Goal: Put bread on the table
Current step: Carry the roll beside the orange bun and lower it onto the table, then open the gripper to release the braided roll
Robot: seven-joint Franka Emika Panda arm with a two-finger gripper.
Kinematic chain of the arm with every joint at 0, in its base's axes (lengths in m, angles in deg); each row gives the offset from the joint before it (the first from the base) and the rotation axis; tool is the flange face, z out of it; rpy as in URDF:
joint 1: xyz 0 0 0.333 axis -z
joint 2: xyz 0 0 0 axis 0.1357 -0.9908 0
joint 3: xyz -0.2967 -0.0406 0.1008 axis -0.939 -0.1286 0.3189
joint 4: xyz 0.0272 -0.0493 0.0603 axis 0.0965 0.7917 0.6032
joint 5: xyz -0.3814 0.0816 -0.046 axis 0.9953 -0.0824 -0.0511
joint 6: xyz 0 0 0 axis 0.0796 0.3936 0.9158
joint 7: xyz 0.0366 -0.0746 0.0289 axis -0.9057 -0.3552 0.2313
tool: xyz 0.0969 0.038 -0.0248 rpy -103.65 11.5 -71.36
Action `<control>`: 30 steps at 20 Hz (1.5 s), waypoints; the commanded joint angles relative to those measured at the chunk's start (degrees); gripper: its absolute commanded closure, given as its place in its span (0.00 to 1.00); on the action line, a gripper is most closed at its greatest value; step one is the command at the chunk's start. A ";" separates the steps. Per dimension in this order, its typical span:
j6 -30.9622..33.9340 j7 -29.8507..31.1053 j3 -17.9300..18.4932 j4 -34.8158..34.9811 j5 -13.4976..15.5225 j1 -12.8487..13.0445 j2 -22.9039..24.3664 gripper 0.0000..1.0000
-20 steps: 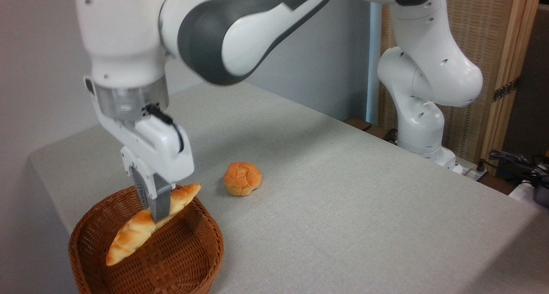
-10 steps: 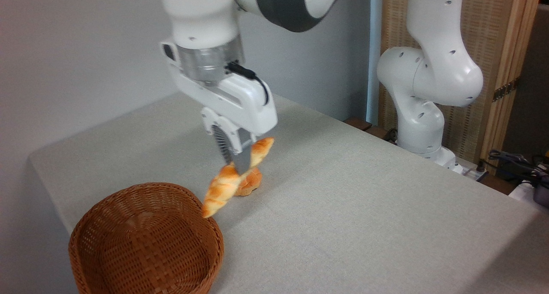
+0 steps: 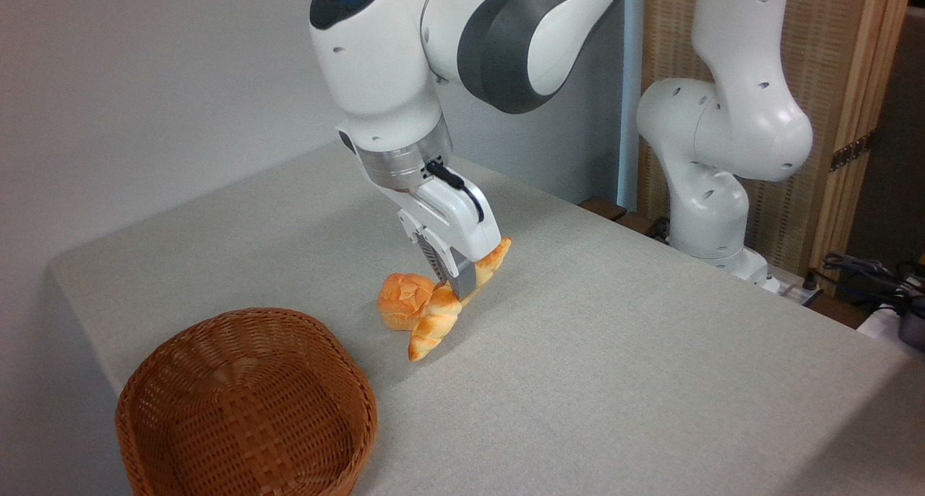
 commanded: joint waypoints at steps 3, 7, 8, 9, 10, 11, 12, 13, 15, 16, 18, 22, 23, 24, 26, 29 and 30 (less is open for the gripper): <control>-1.05 -7.47 2.62 1.17 0.57 0.41 0.62 0.40; -3.52 -9.22 3.06 1.17 0.48 0.41 0.62 0.04; -3.52 -9.75 3.67 1.17 0.30 0.41 0.62 0.00; -3.52 -10.54 3.76 1.17 0.30 0.41 0.62 0.00; -3.52 -11.24 3.76 1.26 0.30 0.41 0.62 0.00; -3.60 -11.42 3.76 1.26 0.30 0.41 0.62 0.00; -3.52 -11.77 3.76 1.17 0.30 0.41 0.62 0.00; -3.60 -12.12 3.76 1.17 0.30 0.41 0.62 0.00; -3.69 -12.39 3.76 1.17 0.30 0.41 0.62 0.00; -3.69 -12.39 3.76 1.17 0.21 0.41 0.62 0.00; -3.78 -12.48 3.76 0.74 -0.57 0.41 0.62 0.00; -3.69 -12.39 3.67 -1.63 -5.05 0.41 0.79 0.00; -3.69 -12.30 3.76 -2.86 -5.76 0.41 0.79 0.00; -3.69 -12.22 3.67 -4.61 -5.94 0.41 0.71 0.00; -3.69 -11.60 3.67 -7.52 -5.94 0.41 0.71 0.00; -2.73 -5.39 3.76 -11.99 -4.98 0.32 0.71 0.00; -2.38 -2.40 3.67 -13.49 -4.28 0.32 0.62 0.00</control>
